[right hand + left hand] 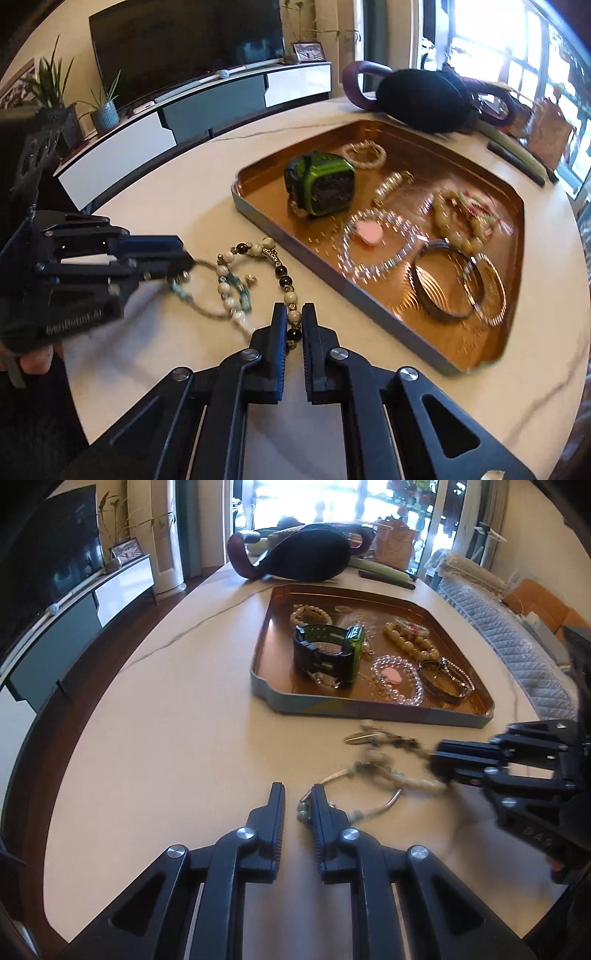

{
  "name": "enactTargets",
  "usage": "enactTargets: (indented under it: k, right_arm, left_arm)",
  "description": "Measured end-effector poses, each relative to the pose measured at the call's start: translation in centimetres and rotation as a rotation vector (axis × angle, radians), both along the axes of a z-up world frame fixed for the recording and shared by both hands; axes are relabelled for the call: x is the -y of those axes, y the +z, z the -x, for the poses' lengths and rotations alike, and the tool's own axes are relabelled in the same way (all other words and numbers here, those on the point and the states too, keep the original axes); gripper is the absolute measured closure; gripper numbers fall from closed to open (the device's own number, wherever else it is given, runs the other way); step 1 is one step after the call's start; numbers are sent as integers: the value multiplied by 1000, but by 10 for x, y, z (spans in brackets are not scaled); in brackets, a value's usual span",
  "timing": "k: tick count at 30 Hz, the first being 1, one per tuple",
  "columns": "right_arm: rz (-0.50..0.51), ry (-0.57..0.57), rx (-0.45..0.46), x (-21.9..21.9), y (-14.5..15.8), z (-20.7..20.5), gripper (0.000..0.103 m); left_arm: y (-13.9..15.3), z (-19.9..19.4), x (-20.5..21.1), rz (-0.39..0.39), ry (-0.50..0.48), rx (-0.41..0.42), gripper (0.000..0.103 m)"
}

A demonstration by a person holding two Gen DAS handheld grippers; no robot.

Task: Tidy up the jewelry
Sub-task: 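Move both open tools to the last two bracelets beside the tray, then grasp the black-white leaf-charm bracelet with the right tool while the left tool grasps the green-bead bracelet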

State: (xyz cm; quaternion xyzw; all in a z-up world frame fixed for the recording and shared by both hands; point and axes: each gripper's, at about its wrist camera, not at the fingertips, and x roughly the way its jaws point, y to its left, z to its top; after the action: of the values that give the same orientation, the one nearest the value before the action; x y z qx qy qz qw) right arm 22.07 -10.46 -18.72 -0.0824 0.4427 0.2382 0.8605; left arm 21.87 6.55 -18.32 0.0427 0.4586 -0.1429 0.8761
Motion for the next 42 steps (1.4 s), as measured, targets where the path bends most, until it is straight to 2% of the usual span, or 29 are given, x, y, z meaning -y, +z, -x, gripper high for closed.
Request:
enactTargets:
  k: [2,3,5,7,9,10,11,12,16,17,18,20,21,22,23,25,26,28,29,30,33,36,38,40,42]
  right_arm:
    - [23,-4,-7,6,1,5,96]
    - [29,-6,-14,10,1,8,96]
    - [25,-11,-25,16,1,11,96]
    - [0,6,-23,20,2,13,95]
    - [-12,17,0,19,6,15,88]
    - [-3,17,11,18,6,16,76]
    - [-4,19,18,17,7,17,55]
    - [-19,25,22,16,8,17,39]
    - [-56,65,20,6,9,15,35]
    - [-53,76,20,3,8,16,33]
    - [-45,95,18,-1,6,16,32]
    - [-6,129,12,-11,0,17,29]
    - [39,150,20,-18,-6,18,24]
    - [71,171,47,-24,-8,21,22]
    - [61,173,44,-25,-8,20,20]
    - [60,148,23,-26,-7,15,23]
    - [62,142,21,-26,-6,13,28]
    - [55,130,34,-24,-2,12,62]
    - [54,130,36,-23,-1,11,91]
    - [52,132,26,-22,0,9,91]
    - [46,132,32,-20,0,9,91]
    - [63,108,52,-19,0,10,91]
    - [46,98,55,-16,1,9,92]
    - [31,84,65,-12,6,8,103]
    - [18,74,69,-8,11,7,103]
  left_arm:
    - [1,0,-7,-70,61,19,88]
    - [1,-1,-13,-79,91,19,88]
    - [1,-4,-27,-27,123,-7,88]
    - [2,-2,-28,20,96,-27,86]
    - [2,3,-20,15,62,-29,79]
    - [3,6,-15,23,44,-31,68]
    - [3,9,-10,37,22,-37,55]
    - [5,10,-7,44,10,-36,44]
    - [14,16,-1,51,-21,11,32]
    - [13,13,0,42,-18,10,23]
    - [11,11,0,33,-12,4,20]
    - [1,4,1,18,-9,-33,19]
    - [1,4,6,-17,-20,-10,19]
    - [-2,2,10,-42,-32,-13,19]
    - [-2,3,13,-52,-58,5,23]
    - [0,2,13,-40,-66,6,36]
    - [2,2,13,-35,-76,9,54]
    - [4,-1,10,-21,-66,4,75]
    - [4,-2,5,-7,-50,-2,84]
    - [4,-3,2,11,-39,-9,91]
    - [5,-4,-10,102,-14,-53,93]
    - [7,0,-8,86,-18,-43,94]
    - [10,2,-7,90,-24,-34,100]
    - [15,4,-6,99,-29,-16,100]
    - [21,6,-6,110,-39,-2,100]
